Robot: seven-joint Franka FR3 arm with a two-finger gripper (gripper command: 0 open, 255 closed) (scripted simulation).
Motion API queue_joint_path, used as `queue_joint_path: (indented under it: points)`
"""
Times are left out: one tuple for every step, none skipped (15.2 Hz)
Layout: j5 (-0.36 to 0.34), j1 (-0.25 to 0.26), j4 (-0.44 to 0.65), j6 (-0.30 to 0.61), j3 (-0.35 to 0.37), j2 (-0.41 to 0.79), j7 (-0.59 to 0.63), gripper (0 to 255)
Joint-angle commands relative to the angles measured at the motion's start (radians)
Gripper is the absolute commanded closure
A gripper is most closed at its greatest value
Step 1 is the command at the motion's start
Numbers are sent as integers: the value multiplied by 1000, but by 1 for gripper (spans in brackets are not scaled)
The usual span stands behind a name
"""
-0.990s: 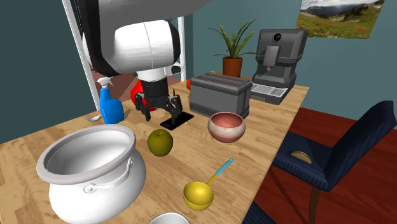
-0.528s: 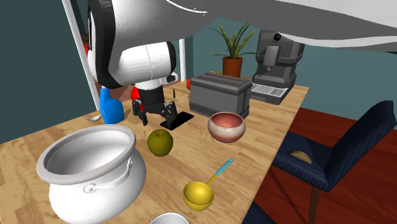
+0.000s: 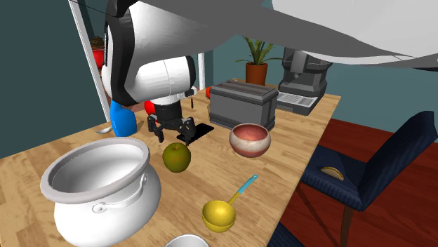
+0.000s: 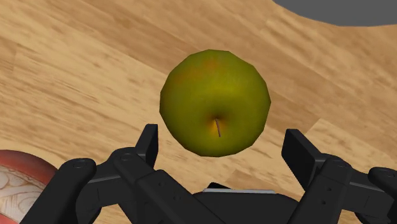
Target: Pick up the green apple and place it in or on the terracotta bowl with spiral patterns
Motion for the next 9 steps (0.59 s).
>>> queue_joint_path:
  points:
    - [0,0,0,0,0,0,0,0]
    - [0,0,0,0,0,0,0,0]
    - [0,0,0,0,0,0,0,255]
    - [0,0,0,0,0,0,0,255]
    - [0,0,0,0,0,0,0,255]
    - [0,0,0,0,0,0,0,255]
    - [0,0,0,0,0,0,0,255]
    - [0,0,0,0,0,0,0,255]
    - [0,0,0,0,0,0,0,255]
